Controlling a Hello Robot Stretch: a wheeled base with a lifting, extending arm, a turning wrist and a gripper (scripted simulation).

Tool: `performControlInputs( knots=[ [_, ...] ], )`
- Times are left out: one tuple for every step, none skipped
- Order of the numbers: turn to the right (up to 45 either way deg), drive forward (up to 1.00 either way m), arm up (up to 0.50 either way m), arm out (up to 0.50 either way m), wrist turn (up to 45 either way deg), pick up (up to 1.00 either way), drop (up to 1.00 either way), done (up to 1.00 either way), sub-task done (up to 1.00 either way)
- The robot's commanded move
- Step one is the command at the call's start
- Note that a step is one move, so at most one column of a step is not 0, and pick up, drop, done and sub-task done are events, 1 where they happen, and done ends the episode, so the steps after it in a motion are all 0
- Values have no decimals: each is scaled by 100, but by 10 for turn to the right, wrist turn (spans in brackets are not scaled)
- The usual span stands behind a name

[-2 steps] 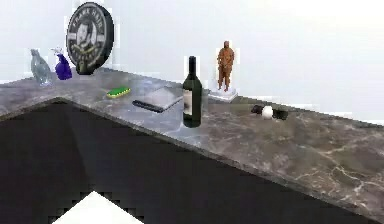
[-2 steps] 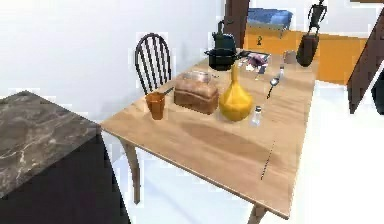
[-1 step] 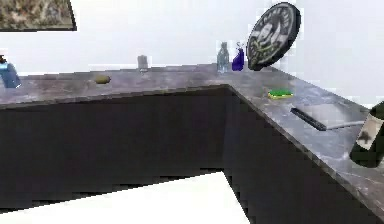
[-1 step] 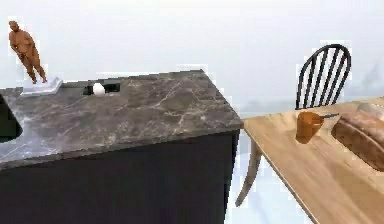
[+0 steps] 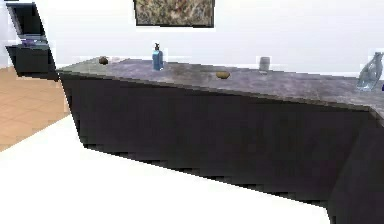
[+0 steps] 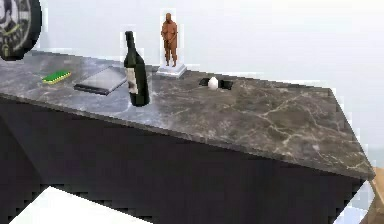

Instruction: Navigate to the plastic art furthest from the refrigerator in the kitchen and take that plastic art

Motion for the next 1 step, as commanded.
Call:
performControlInputs(
  knots=[
    [-30, 0, 0, 0, 0, 0, 0, 0, 0]
  ],
)
